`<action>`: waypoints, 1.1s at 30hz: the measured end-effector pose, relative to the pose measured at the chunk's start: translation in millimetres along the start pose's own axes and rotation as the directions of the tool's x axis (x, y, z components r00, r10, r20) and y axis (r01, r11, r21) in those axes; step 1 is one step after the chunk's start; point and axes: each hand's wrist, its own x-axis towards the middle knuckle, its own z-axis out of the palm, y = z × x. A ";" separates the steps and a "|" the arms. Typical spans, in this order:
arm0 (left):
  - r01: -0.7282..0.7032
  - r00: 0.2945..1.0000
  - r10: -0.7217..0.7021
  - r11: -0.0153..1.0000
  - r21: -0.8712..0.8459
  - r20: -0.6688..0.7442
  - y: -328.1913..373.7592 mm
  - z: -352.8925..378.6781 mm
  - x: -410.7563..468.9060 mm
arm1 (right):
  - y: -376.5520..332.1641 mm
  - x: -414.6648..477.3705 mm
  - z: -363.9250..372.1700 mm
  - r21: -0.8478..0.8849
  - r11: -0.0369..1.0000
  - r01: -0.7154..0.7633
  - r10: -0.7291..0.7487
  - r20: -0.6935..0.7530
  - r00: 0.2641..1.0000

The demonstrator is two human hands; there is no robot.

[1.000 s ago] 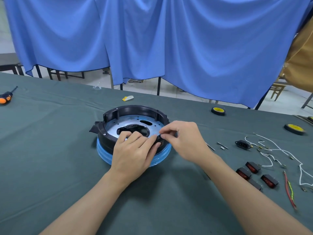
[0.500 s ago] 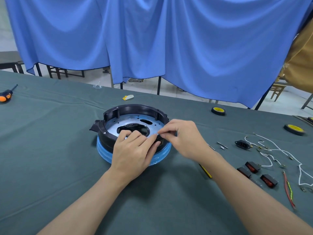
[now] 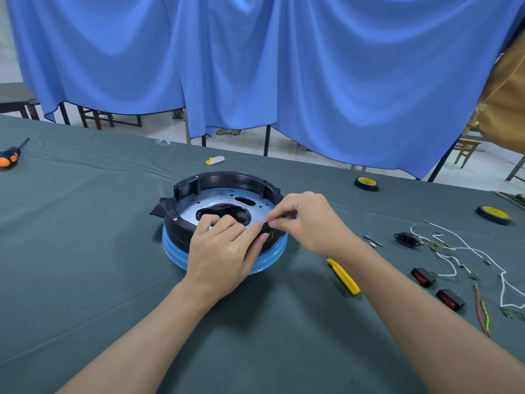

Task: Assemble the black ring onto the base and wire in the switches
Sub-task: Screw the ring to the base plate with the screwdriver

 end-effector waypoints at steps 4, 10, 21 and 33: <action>0.002 1.000 -0.002 1.000 -0.001 0.005 0.3 -0.6 1.0 | -2.5 2.0 -2.9 -0.054 0.998 0.024 -0.021 0.058 0.998; 0.003 1.000 -0.003 1.000 -0.001 -0.001 0.7 -0.6 0.5 | 2.9 -10.6 2.1 -0.133 0.987 0.095 -0.107 -0.081 0.991; -0.004 1.000 0.005 1.000 0.018 -0.019 1.3 -0.2 -0.2 | 6.8 -22.8 9.2 -0.308 0.943 0.127 -0.147 -0.042 0.988; -0.071 0.986 0.039 0.978 0.195 0.162 21.8 -1.0 1.2 | -11.7 -46.9 36.2 0.975 -0.024 -0.221 0.631 0.186 0.753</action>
